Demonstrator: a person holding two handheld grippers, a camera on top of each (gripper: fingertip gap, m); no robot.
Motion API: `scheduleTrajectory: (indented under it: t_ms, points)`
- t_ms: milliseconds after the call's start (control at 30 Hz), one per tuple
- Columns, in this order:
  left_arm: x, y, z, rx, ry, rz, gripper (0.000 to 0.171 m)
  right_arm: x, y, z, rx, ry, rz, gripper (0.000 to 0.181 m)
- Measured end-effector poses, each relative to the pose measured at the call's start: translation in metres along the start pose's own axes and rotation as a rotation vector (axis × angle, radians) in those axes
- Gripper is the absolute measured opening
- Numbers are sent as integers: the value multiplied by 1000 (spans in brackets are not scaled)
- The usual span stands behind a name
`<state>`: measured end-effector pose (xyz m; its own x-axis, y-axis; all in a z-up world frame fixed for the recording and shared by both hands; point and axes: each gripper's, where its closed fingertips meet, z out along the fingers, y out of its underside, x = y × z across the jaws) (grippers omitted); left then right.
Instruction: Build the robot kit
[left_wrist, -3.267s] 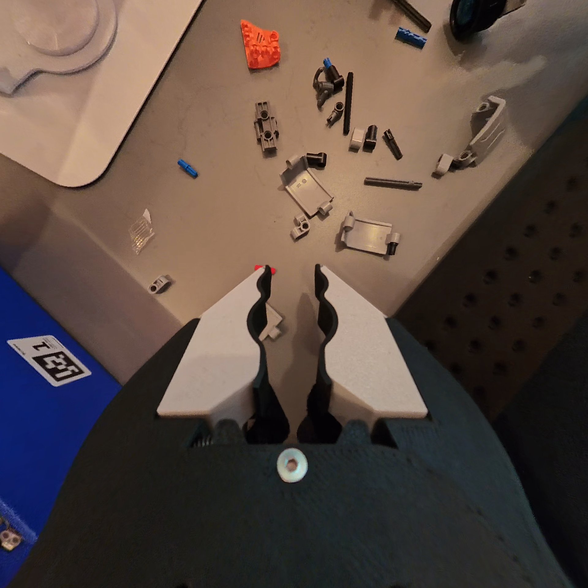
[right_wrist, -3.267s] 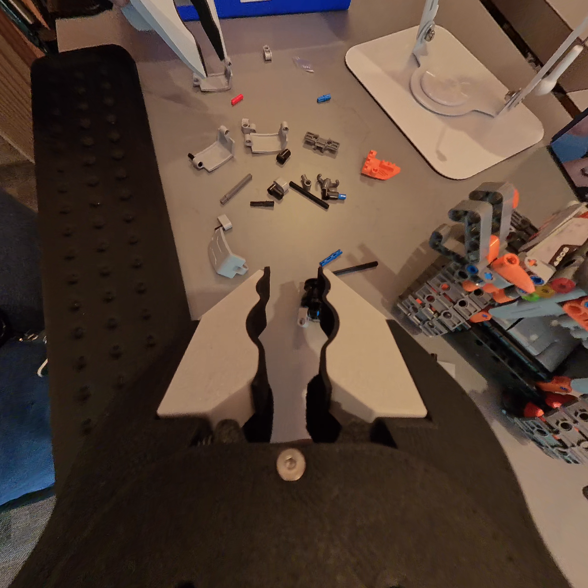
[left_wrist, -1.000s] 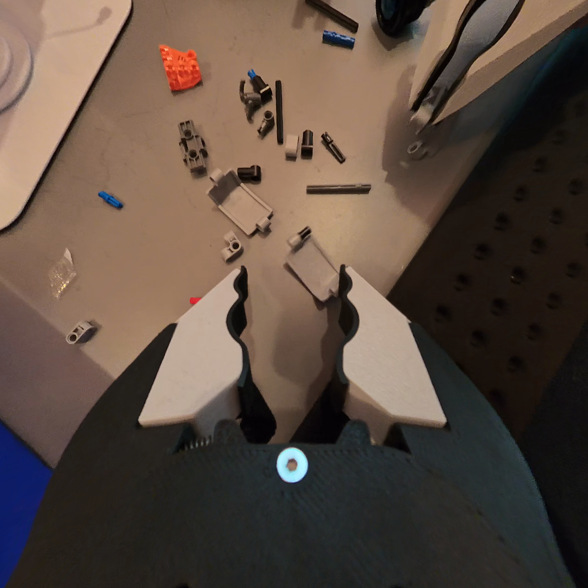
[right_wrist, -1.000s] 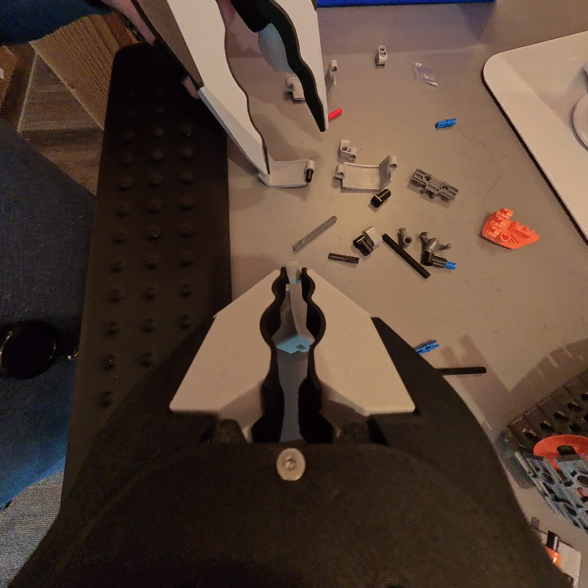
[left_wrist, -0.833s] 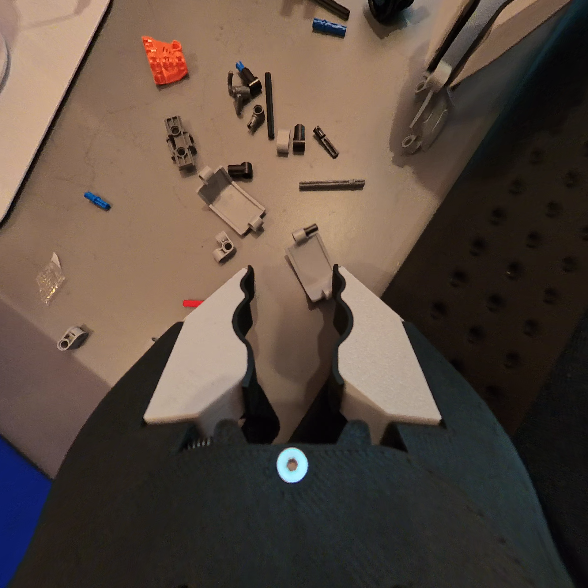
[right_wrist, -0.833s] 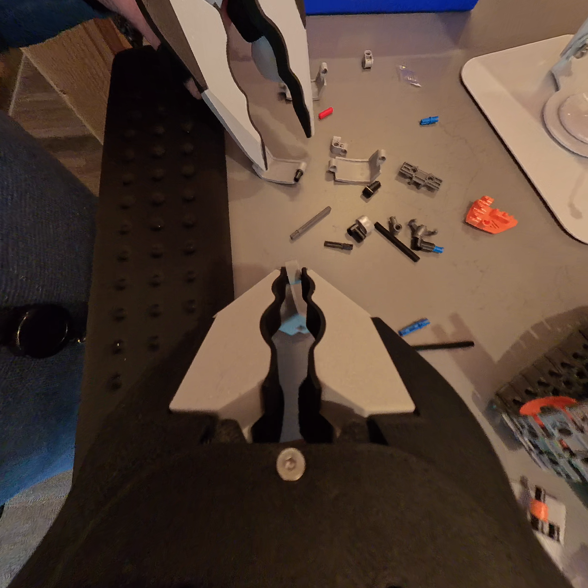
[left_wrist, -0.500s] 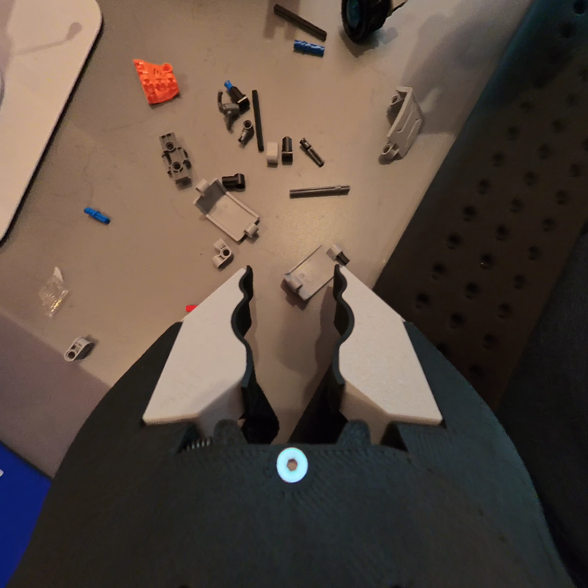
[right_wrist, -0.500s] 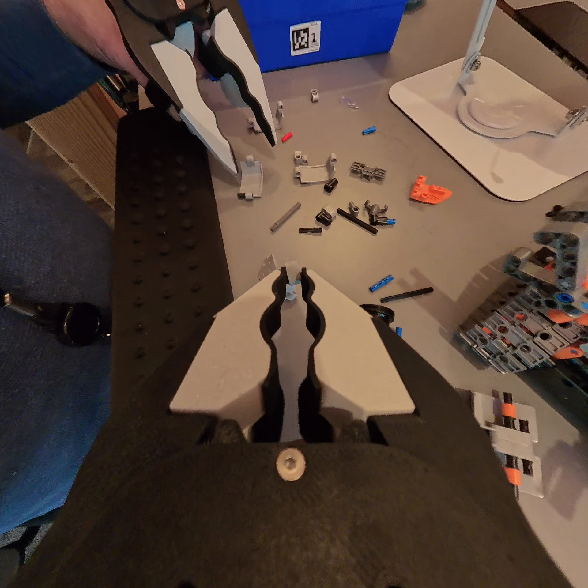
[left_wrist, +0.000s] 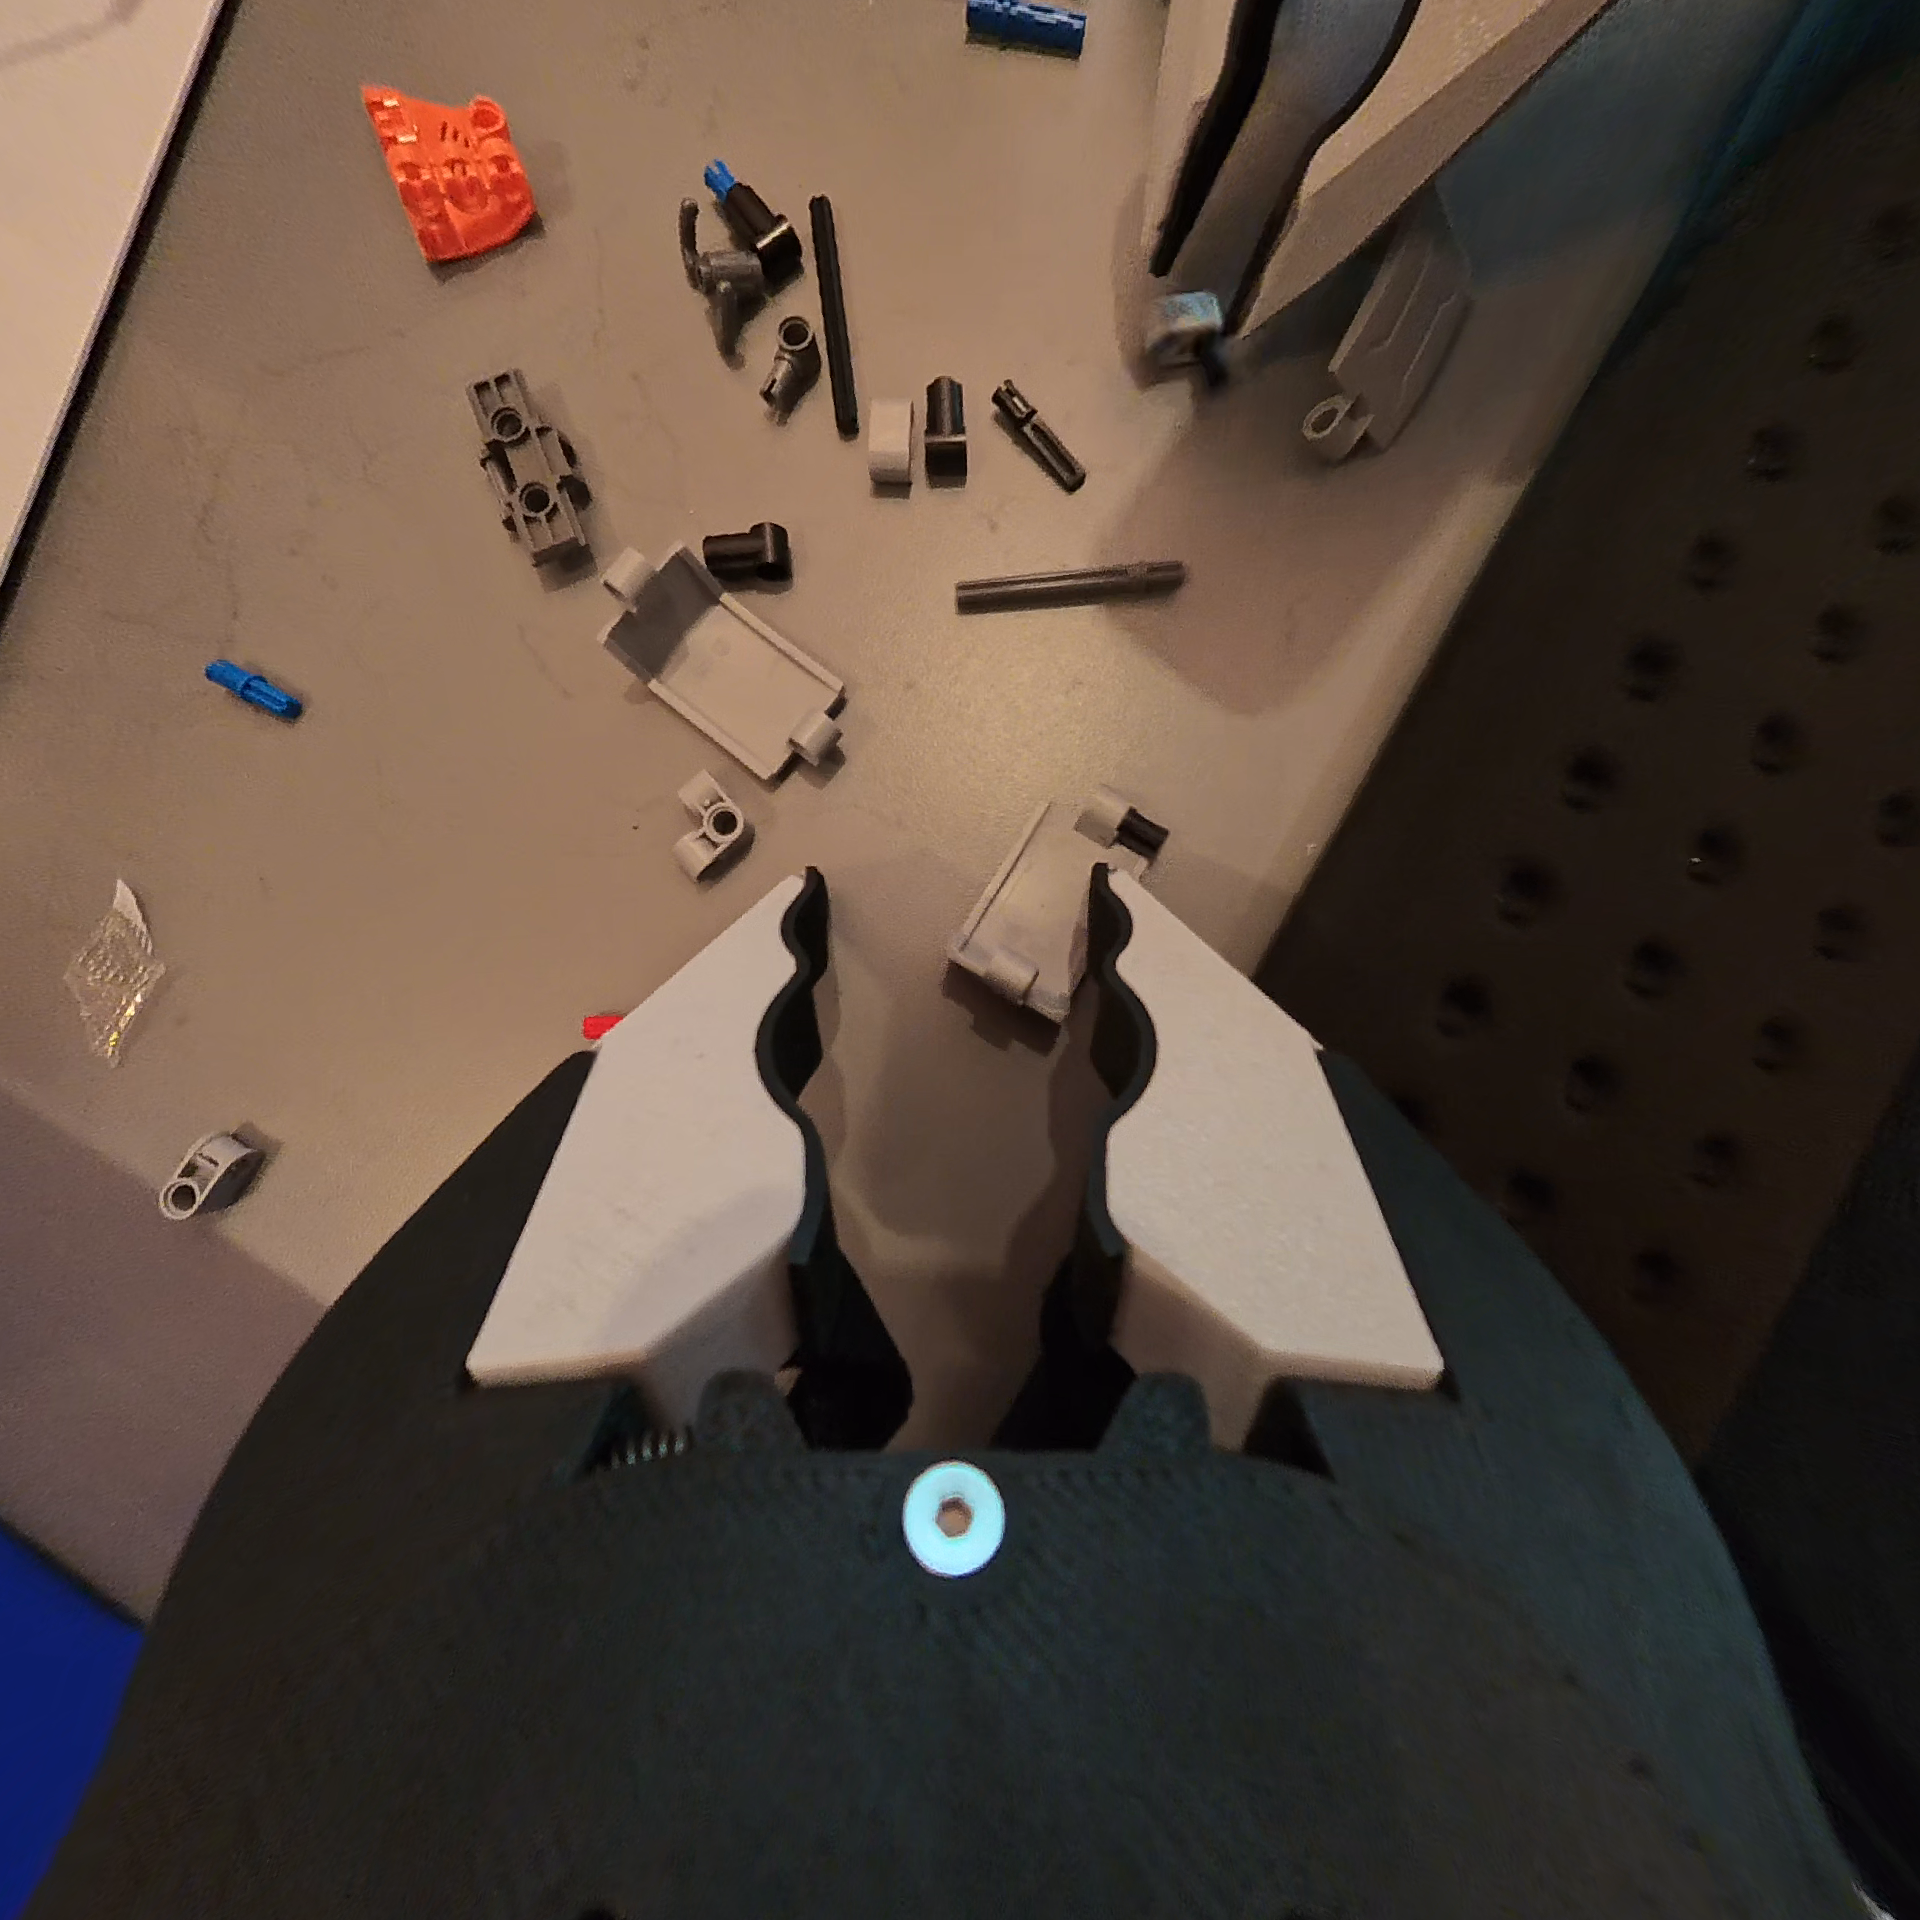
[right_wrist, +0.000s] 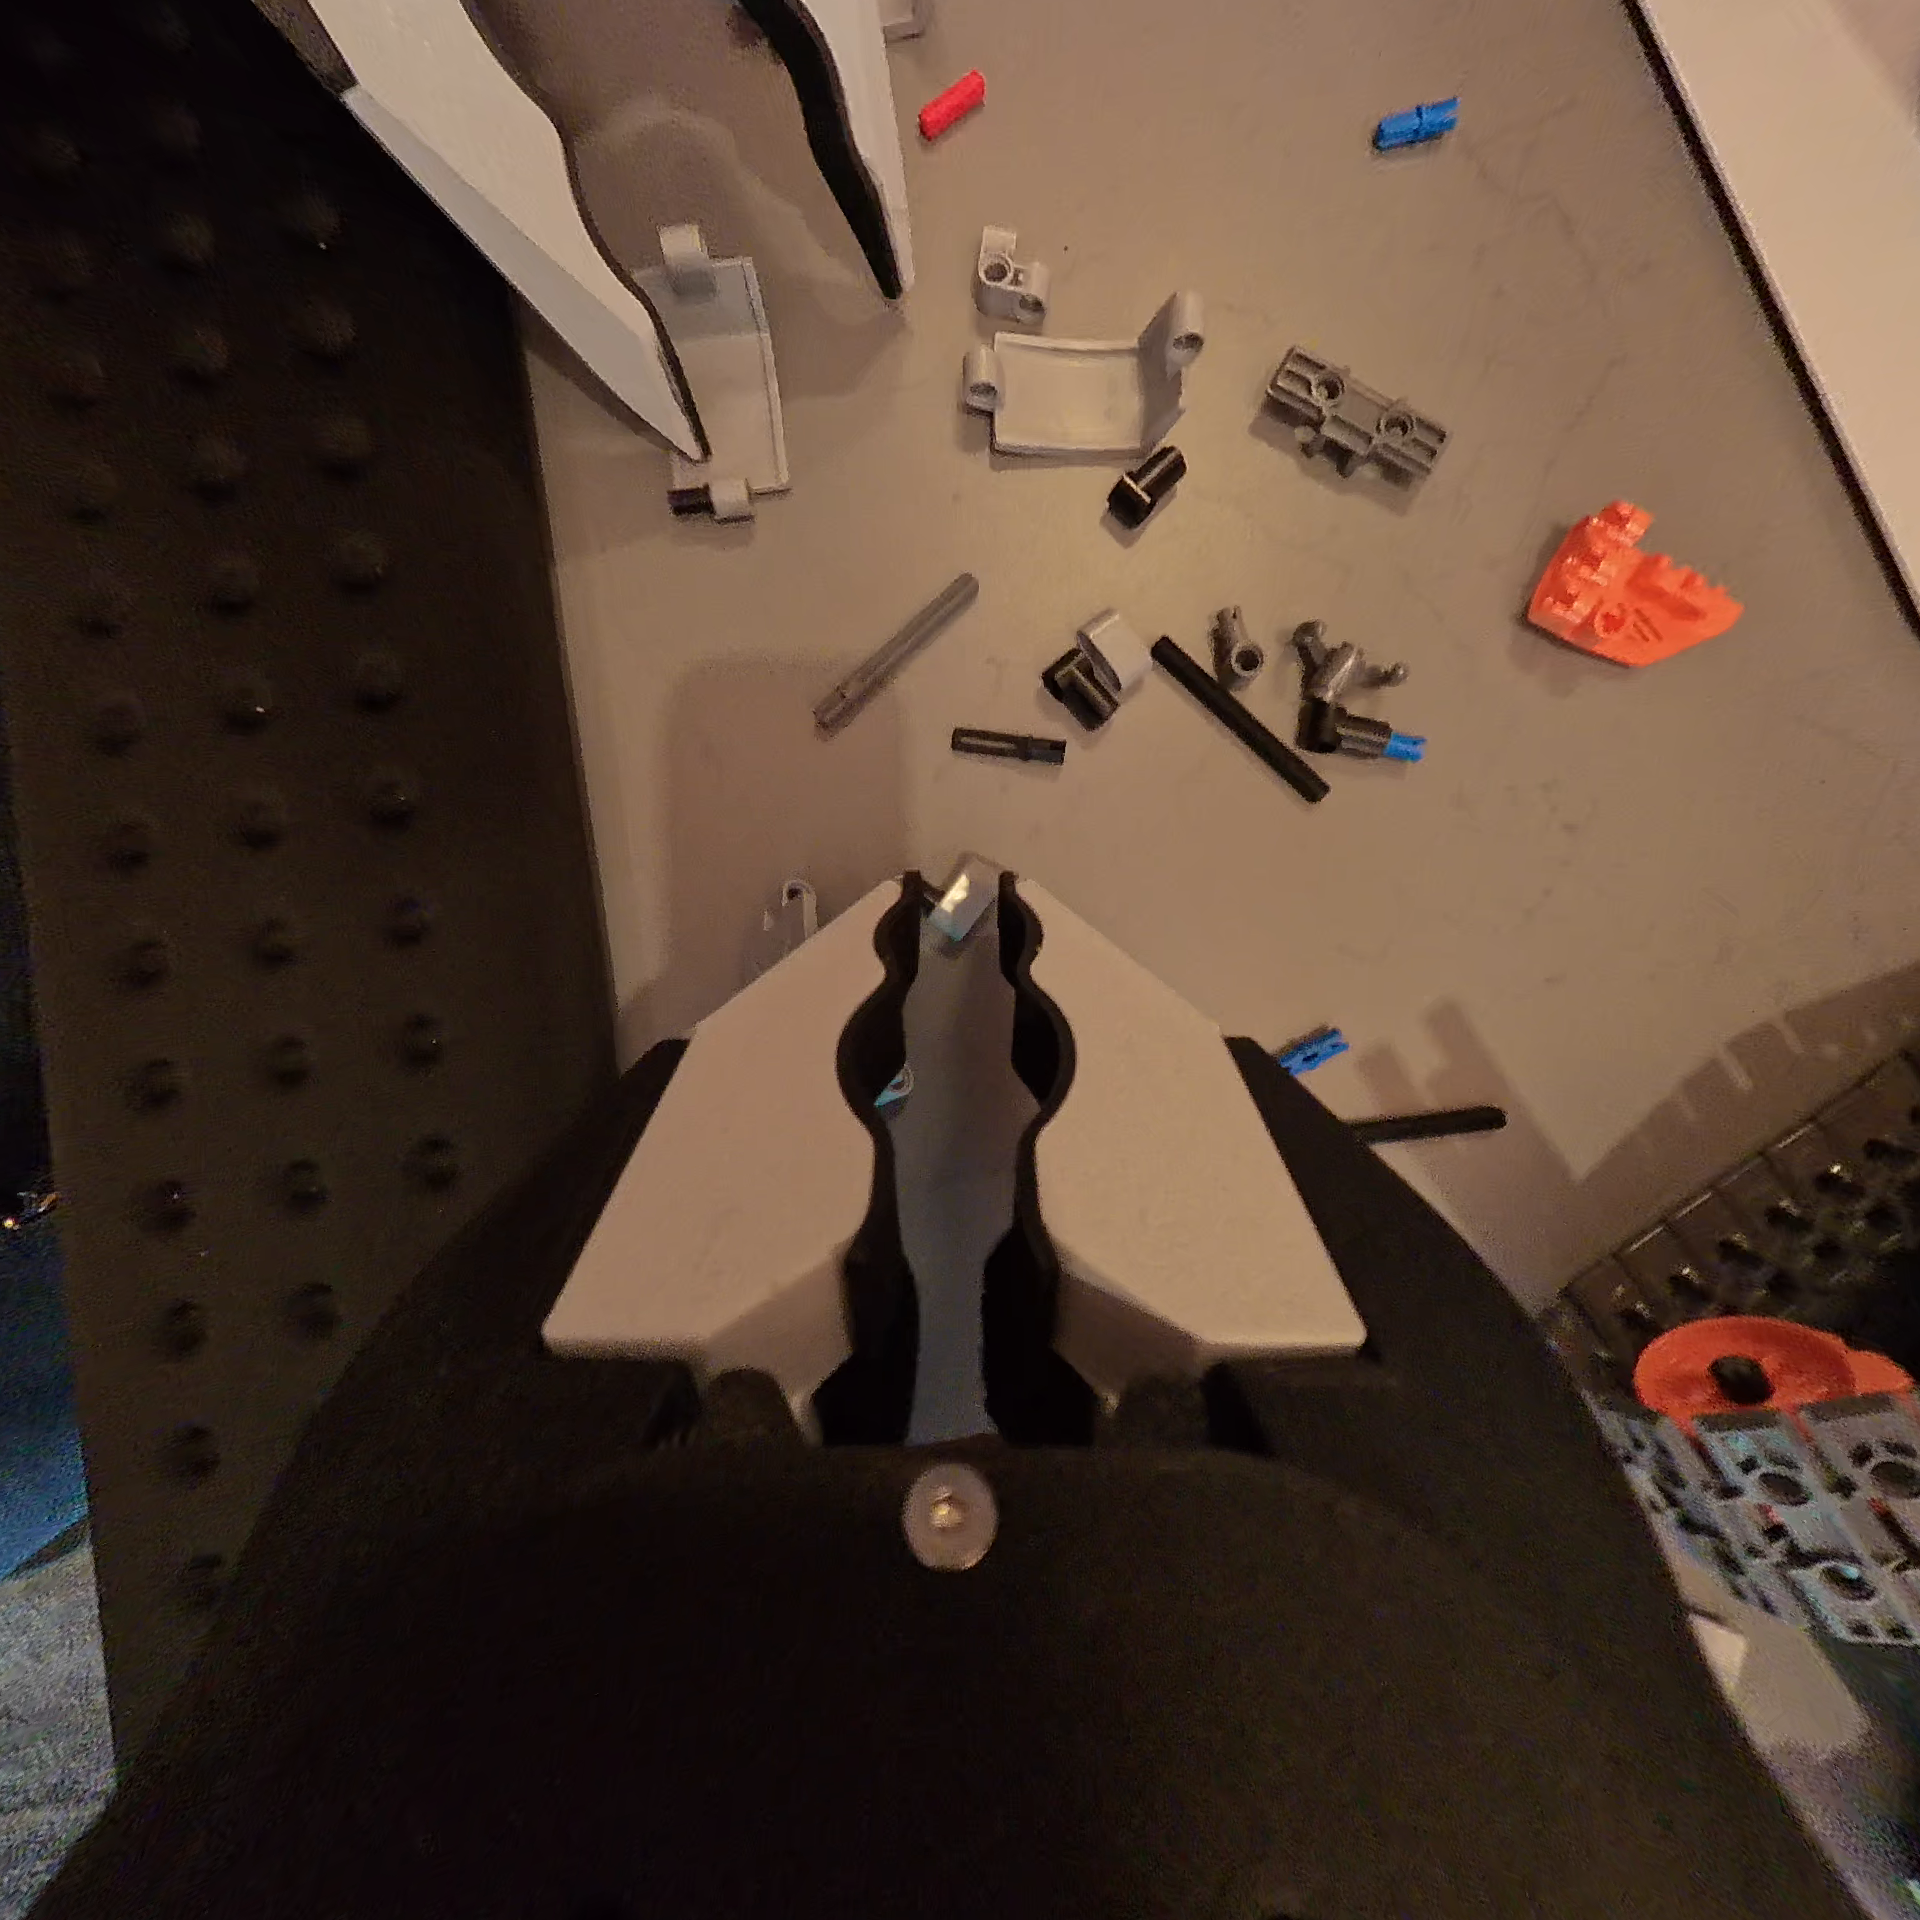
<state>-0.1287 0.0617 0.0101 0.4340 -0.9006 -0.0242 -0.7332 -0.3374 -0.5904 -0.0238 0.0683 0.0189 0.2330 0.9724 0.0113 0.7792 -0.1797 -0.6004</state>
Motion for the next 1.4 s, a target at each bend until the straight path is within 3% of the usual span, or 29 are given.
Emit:
scheduleTrajectory:
  t_ms: [233, 500, 1400]
  points:
    - [-5, -1, 1, 14, -14, -10, 49, 13, -37, -5, 63, 20, -53, 18]
    - [-14, -4, 2, 28, -43, -6, 48, 27, -53, 2, 66, 18, -85, 19]
    - [-15, 1, -6, 79, -32, -56, 49, 36, -47, 12, 57, 21, -97, 21]
